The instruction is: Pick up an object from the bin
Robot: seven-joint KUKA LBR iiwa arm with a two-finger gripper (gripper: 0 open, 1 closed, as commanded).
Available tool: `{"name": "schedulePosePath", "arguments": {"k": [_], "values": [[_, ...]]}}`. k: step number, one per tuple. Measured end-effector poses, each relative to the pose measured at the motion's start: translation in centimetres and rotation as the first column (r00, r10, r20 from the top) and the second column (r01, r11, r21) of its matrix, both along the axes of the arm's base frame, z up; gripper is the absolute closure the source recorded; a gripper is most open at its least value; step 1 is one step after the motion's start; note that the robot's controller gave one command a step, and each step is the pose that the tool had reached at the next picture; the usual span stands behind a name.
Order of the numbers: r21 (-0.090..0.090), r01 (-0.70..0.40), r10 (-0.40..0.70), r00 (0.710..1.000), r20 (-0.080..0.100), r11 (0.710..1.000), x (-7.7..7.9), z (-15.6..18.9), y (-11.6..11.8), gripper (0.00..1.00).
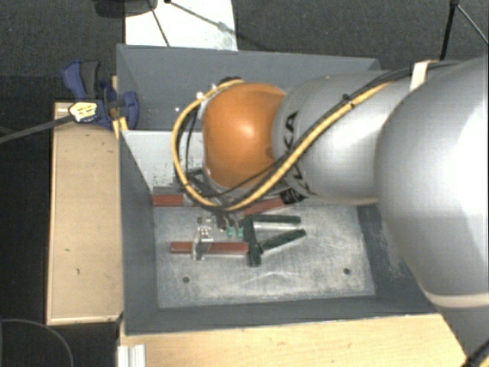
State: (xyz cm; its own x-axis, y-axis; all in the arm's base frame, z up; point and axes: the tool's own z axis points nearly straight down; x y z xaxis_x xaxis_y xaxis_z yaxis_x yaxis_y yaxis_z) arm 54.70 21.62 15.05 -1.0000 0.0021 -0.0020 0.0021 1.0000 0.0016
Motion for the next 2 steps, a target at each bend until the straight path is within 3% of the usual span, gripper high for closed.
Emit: {"name": "schedulePosePath", "arguments": {"k": [1, 2], "values": [[0.0, 0.0, 0.0, 1.0, 0.0, 1.0, 0.0, 0.0, 0.0, 0.0], [0.001, -0.059, 0.059, 0.998, 0.005, 0.998, 1.8, -6.9, -0.8, 0.0]]}}
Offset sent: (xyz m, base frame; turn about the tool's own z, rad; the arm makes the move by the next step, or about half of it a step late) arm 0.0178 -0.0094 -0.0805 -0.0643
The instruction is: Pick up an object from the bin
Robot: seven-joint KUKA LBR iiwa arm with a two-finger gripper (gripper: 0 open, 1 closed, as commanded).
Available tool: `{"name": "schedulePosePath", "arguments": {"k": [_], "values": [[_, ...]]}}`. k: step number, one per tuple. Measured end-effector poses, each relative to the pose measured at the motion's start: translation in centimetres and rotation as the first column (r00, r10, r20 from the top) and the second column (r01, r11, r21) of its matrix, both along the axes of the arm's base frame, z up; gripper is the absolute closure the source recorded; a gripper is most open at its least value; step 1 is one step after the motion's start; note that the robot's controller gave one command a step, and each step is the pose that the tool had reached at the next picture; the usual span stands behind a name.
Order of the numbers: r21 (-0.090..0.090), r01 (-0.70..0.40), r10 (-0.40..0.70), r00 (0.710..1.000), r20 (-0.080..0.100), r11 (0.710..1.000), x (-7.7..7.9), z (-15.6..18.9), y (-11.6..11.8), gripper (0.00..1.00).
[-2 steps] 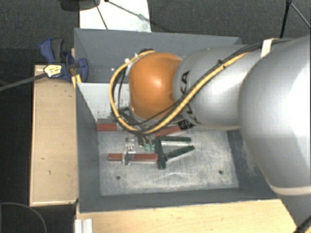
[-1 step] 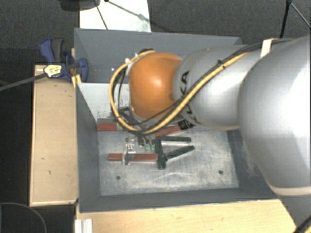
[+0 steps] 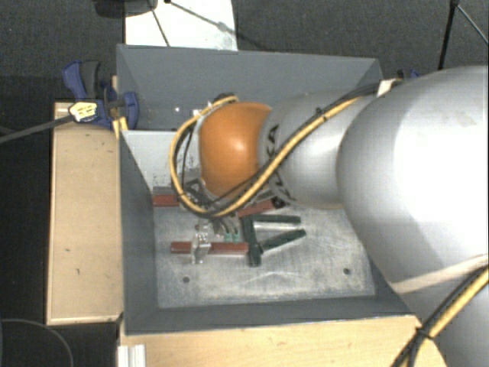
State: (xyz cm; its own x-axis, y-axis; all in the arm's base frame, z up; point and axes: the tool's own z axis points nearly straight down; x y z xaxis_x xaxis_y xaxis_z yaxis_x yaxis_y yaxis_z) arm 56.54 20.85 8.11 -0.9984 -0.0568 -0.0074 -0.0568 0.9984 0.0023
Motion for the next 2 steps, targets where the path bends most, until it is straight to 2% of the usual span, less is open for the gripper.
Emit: {"name": "schedulePosePath", "arguments": {"k": [1, 2], "values": [[0.001, -0.004, 0.004, 1.0, 0.0, 1.0, -0.1, 0.3, 0.0, 0.0], [-0.002, 0.195, -0.195, 0.981, -0.006, 0.981, -1.2, -0.9, -3.2, 0.0]]}}
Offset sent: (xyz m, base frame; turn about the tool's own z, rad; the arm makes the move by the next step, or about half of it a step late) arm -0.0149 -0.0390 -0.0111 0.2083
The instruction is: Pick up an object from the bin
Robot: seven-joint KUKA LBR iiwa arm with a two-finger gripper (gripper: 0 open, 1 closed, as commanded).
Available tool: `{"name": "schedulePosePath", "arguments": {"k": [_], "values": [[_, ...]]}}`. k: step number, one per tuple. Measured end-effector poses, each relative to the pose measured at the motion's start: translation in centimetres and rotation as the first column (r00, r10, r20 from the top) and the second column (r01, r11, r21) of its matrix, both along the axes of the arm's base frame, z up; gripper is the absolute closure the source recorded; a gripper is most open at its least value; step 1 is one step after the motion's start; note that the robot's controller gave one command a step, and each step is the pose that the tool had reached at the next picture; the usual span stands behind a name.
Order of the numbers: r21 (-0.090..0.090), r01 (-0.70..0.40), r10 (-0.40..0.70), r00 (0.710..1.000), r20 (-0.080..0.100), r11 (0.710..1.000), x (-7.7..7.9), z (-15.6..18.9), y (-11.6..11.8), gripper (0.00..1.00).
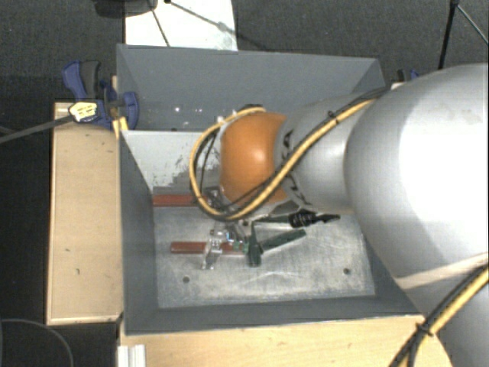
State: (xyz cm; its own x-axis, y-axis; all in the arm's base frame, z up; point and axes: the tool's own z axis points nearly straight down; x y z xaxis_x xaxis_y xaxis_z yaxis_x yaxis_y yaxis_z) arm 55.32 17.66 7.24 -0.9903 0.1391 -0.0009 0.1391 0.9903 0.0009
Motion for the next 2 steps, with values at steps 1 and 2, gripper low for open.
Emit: {"name": "schedulePosePath", "arguments": {"k": [1, 2], "values": [[0.0, -0.07, 0.07, 0.998, 0.003, 0.998, 0.5, -0.1, -0.8, 0.0], [0.001, -0.323, 0.323, 0.947, 0.008, 0.947, 0.1, 0.0, 3.2, 1.0]]}}
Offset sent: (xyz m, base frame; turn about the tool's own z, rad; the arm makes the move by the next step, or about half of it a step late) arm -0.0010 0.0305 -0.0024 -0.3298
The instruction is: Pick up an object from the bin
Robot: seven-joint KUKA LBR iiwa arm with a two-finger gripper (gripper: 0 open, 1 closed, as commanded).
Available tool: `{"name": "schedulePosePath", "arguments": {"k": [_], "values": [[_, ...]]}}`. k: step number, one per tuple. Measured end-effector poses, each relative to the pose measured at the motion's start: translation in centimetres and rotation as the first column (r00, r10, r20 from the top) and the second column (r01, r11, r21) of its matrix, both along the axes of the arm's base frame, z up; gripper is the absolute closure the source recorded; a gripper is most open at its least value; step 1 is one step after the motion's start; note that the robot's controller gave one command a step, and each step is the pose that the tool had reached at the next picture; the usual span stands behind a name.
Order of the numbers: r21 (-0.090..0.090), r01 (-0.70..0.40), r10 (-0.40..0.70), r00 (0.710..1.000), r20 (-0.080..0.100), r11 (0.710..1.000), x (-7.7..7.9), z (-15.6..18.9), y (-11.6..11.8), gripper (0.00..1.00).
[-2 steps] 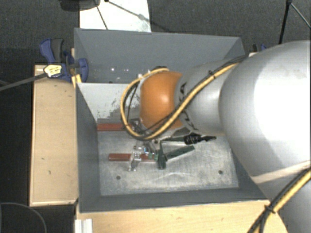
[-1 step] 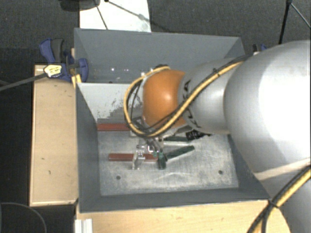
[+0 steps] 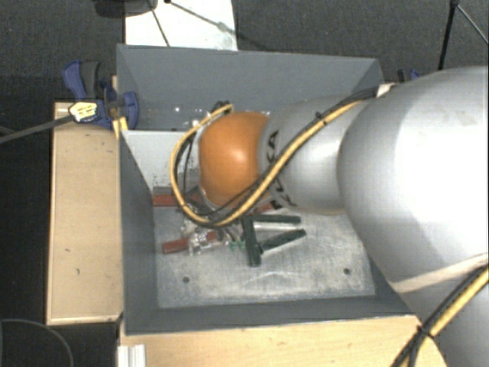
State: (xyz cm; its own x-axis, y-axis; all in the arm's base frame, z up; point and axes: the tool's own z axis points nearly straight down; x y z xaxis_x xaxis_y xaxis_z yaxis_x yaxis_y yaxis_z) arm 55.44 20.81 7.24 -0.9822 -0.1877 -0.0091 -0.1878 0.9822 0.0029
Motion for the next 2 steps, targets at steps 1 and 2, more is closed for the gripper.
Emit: {"name": "schedulePosePath", "arguments": {"k": [1, 2], "values": [[0.0, 0.001, -0.001, 1.0, 0.0, 1.0, 0.0, 0.0, 0.0, 1.0], [-0.002, 0.001, -0.001, 1.0, -0.004, 1.0, -0.14, 0.32, -0.06, 1.0]]}}
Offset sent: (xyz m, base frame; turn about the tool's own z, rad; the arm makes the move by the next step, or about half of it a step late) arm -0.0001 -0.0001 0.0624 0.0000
